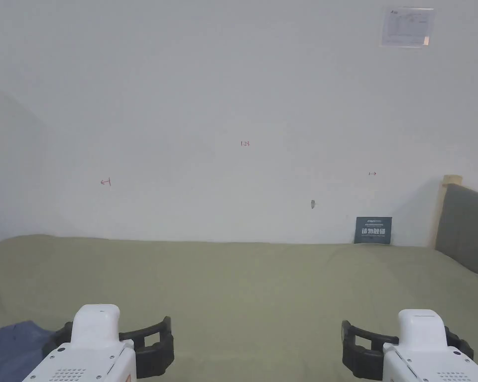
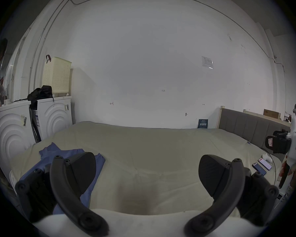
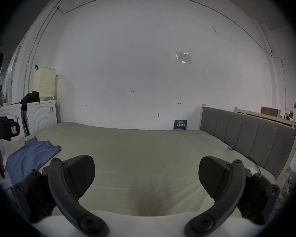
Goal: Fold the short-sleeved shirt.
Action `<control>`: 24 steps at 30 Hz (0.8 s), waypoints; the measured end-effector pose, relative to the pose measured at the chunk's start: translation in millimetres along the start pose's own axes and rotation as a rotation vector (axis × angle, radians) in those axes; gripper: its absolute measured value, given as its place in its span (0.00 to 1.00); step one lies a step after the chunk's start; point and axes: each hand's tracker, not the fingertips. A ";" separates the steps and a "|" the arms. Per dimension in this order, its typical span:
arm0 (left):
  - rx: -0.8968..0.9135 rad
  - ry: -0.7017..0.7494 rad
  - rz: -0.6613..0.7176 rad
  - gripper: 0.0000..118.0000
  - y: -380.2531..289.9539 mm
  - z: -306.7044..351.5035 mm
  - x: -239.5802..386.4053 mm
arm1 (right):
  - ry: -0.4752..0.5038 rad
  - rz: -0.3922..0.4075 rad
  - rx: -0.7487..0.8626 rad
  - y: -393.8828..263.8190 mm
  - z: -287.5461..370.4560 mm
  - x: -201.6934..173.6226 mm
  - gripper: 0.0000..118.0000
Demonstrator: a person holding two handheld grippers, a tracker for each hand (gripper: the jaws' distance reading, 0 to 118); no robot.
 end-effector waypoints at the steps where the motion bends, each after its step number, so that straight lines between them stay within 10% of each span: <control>1: 0.000 -0.001 -0.003 1.00 -0.2 -0.2 -0.3 | -0.003 -0.008 0.001 0.0 -0.1 0.1 1.00; 24: -0.010 0.002 -0.006 1.00 -0.6 -1.1 0.2 | 0.003 0.002 -0.010 2.9 -0.9 1.0 1.00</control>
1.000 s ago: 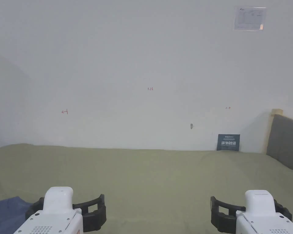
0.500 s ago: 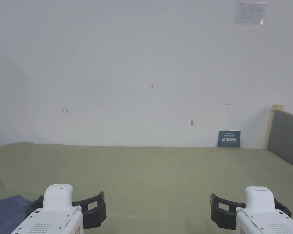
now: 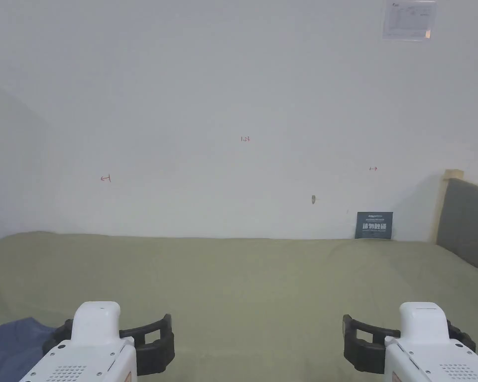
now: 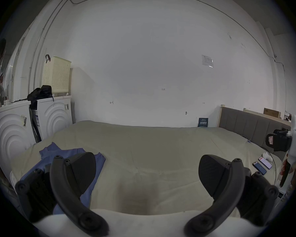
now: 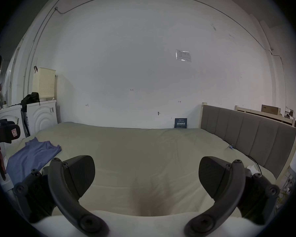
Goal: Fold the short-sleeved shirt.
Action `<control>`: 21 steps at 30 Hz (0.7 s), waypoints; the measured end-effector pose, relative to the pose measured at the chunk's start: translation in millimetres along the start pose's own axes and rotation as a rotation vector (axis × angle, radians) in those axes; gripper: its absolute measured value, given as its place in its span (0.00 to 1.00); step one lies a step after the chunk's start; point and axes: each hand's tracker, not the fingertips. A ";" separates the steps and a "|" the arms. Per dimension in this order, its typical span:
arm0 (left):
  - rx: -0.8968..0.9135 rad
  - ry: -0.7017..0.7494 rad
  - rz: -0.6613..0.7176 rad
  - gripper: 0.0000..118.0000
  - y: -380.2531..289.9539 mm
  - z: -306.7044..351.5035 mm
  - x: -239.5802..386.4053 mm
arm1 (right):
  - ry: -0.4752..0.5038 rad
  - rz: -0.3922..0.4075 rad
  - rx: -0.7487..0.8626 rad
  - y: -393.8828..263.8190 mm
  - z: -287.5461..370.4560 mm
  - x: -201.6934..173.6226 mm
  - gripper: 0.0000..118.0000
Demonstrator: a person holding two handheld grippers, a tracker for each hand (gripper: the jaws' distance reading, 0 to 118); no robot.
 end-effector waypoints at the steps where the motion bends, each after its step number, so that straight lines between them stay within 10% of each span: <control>1: 0.001 0.005 -0.003 1.00 0.2 0.6 0.2 | -0.003 0.008 0.006 0.4 0.7 -0.4 1.00; 21: 0.019 -0.026 0.034 1.00 5.9 5.9 2.0 | 0.008 0.017 0.019 -1.4 2.3 -2.6 1.00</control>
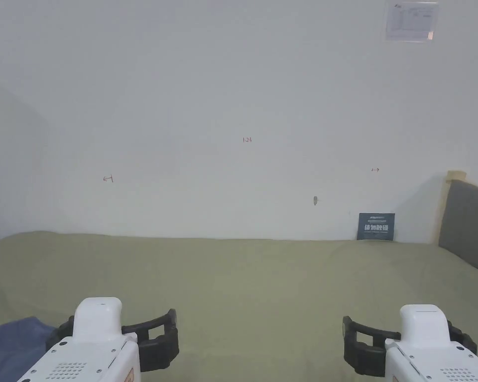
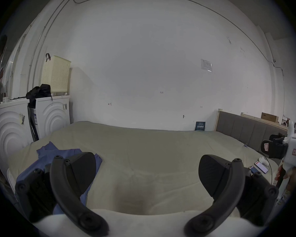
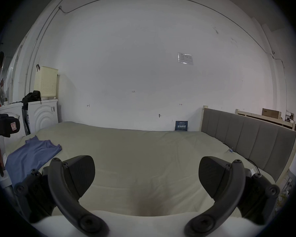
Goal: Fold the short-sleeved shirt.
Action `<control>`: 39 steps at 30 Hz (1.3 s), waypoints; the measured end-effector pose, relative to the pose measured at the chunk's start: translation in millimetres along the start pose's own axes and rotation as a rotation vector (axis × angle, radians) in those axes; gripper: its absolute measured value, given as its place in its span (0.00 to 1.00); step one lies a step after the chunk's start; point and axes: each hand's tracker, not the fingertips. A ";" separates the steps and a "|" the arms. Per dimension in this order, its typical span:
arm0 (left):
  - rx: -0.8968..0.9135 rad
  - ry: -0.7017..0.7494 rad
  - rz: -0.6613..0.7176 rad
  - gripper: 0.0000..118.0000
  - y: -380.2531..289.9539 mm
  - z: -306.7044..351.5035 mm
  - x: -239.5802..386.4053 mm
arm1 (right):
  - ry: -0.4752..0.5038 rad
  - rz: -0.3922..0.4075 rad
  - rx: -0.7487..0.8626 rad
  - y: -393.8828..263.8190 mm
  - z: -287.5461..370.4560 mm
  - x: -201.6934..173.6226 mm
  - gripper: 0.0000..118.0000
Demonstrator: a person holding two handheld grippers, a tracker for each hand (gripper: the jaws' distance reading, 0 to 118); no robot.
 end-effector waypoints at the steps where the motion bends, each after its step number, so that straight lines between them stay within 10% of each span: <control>1: 0.000 0.000 -0.001 1.00 -0.3 0.1 0.0 | -0.003 -0.005 0.005 -0.1 0.1 0.2 1.00; 39: 0.013 0.006 0.044 1.00 -4.4 -6.4 -3.2 | -0.009 -0.010 0.022 -2.5 -1.5 -0.3 1.00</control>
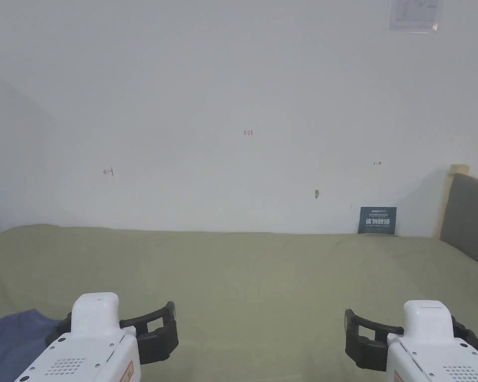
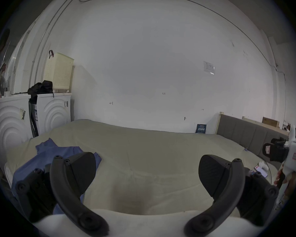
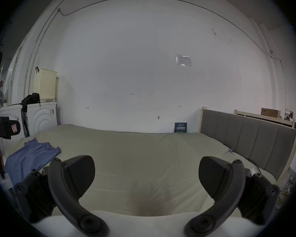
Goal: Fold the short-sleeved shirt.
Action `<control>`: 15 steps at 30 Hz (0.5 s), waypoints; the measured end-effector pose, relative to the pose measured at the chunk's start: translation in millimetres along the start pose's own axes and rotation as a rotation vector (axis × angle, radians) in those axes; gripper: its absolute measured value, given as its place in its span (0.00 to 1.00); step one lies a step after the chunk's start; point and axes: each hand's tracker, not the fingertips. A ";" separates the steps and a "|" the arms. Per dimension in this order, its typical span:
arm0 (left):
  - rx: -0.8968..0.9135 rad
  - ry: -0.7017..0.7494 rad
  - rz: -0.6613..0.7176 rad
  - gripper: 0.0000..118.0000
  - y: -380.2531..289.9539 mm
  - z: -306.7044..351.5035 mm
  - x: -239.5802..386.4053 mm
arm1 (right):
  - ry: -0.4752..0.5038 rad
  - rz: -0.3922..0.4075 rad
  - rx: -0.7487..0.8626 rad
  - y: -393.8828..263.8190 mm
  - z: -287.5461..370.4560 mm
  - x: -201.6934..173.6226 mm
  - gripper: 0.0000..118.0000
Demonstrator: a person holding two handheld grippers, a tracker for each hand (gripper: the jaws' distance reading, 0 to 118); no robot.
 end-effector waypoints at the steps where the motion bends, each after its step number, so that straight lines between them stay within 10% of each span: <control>1: 0.002 -0.001 0.004 1.00 0.0 -0.3 0.3 | -0.001 0.001 -0.001 0.1 -0.5 0.0 1.00; 15: 0.010 0.011 -0.006 1.00 2.2 -7.2 0.6 | -0.007 0.018 -0.010 3.4 -2.4 5.0 1.00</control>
